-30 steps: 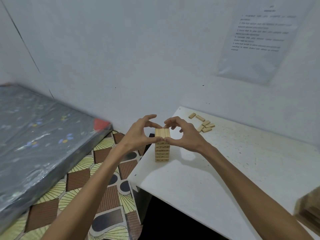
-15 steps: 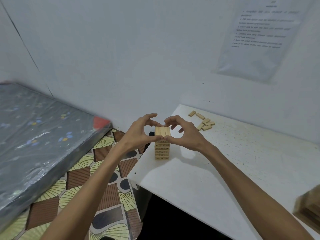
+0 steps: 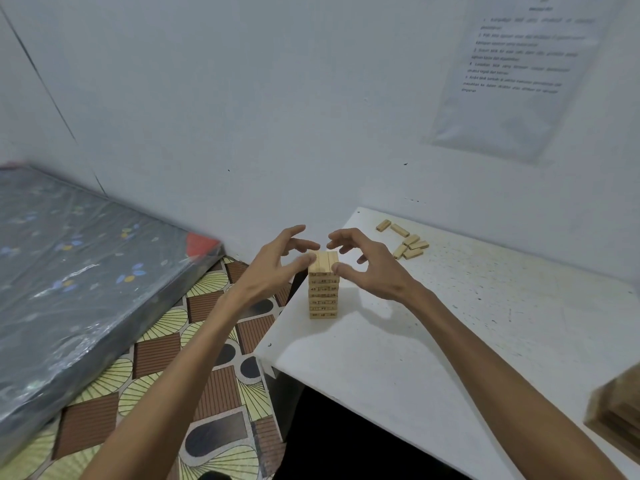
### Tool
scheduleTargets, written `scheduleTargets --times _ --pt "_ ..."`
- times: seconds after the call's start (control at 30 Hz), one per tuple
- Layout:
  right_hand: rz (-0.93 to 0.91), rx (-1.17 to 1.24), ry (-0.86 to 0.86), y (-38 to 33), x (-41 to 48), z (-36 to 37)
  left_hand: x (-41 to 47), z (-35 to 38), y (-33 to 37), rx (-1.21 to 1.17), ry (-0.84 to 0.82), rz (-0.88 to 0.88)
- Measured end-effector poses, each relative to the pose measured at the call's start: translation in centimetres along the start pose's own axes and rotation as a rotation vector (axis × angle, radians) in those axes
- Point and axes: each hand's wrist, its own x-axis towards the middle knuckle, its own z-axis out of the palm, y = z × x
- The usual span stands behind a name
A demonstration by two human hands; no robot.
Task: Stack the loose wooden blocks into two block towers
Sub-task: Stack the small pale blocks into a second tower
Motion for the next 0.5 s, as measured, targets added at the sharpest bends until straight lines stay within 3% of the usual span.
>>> scheduleTargets --times 0.17,0.5 --pt "0.033 0.023 0.047 0.3 -0.5 -0.6 -0.2 -0.6 0.3 -0.088 0.052 -0.015" --pt "0.074 -0.074 0.166 1.7 -2.7 -3.5 2.0 0.2 5.6 0.169 0.084 0.216"
